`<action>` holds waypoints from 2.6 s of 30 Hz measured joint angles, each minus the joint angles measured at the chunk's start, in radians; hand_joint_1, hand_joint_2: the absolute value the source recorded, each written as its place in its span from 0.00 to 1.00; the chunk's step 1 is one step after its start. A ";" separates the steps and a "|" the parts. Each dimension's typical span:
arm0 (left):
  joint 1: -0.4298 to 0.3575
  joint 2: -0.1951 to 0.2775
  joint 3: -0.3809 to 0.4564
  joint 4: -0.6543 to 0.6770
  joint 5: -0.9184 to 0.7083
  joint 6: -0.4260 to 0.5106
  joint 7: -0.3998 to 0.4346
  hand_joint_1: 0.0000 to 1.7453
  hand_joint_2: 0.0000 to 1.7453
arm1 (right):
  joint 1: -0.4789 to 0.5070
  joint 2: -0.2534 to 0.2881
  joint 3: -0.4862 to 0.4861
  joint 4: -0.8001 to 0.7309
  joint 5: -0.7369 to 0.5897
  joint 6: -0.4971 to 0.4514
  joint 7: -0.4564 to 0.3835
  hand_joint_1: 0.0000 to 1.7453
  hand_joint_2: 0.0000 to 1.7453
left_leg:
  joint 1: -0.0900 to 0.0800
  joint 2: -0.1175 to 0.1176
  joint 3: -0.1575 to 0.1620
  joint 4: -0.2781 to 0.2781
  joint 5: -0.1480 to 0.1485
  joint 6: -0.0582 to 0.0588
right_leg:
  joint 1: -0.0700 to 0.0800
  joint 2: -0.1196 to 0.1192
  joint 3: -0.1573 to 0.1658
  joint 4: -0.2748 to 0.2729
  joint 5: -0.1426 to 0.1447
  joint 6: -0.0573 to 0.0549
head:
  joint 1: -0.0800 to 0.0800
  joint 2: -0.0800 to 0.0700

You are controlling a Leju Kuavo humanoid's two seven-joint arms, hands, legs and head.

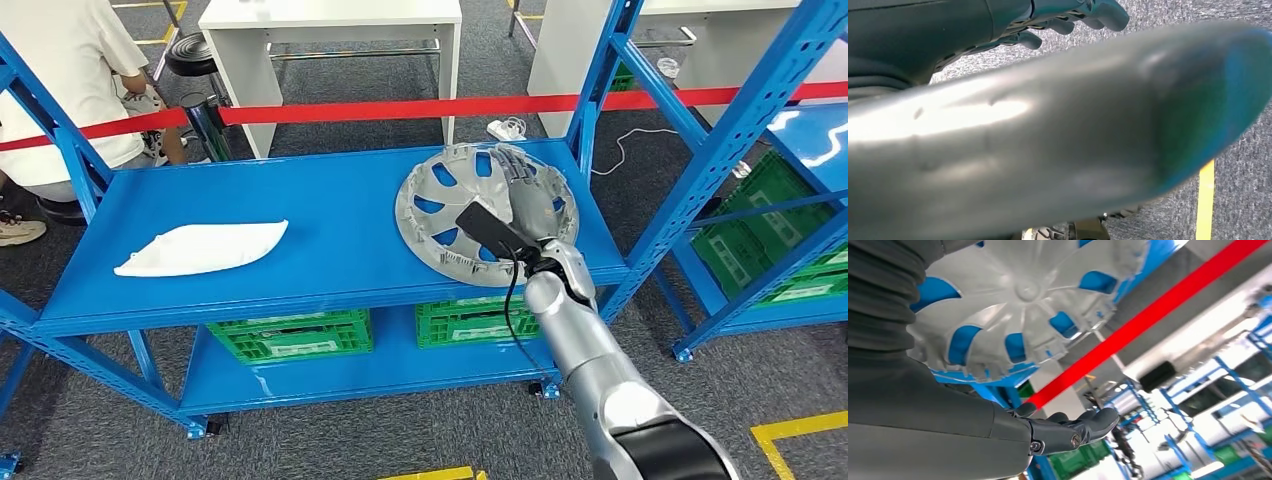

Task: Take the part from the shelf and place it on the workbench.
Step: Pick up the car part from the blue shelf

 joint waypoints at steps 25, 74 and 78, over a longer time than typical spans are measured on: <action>-0.017 -0.007 0.000 0.000 -0.029 0.015 0.012 0.00 0.00 | -0.058 0.074 -0.009 0.233 -0.060 0.176 -0.095 0.00 0.00 | 0.000 0.001 0.000 -0.001 0.000 0.000 | 0.000 0.000 0.000 0.000 0.000 0.000 | 0.000 0.000; -0.022 -0.020 0.001 -0.001 -0.034 0.024 0.015 0.00 0.00 | 0.021 0.081 0.043 0.282 0.248 -0.019 0.297 1.00 1.00 | 0.000 0.000 0.005 -0.002 0.000 0.000 | 0.000 0.000 0.004 -0.001 0.000 0.000 | 0.000 0.000; -0.023 -0.020 0.001 -0.001 -0.036 0.024 0.017 0.00 0.00 | 0.020 0.081 0.049 0.282 0.266 -0.008 0.307 1.00 1.00 | 0.000 0.001 0.005 -0.002 0.000 0.000 | 0.000 0.000 0.004 -0.001 0.000 0.000 | 0.000 0.000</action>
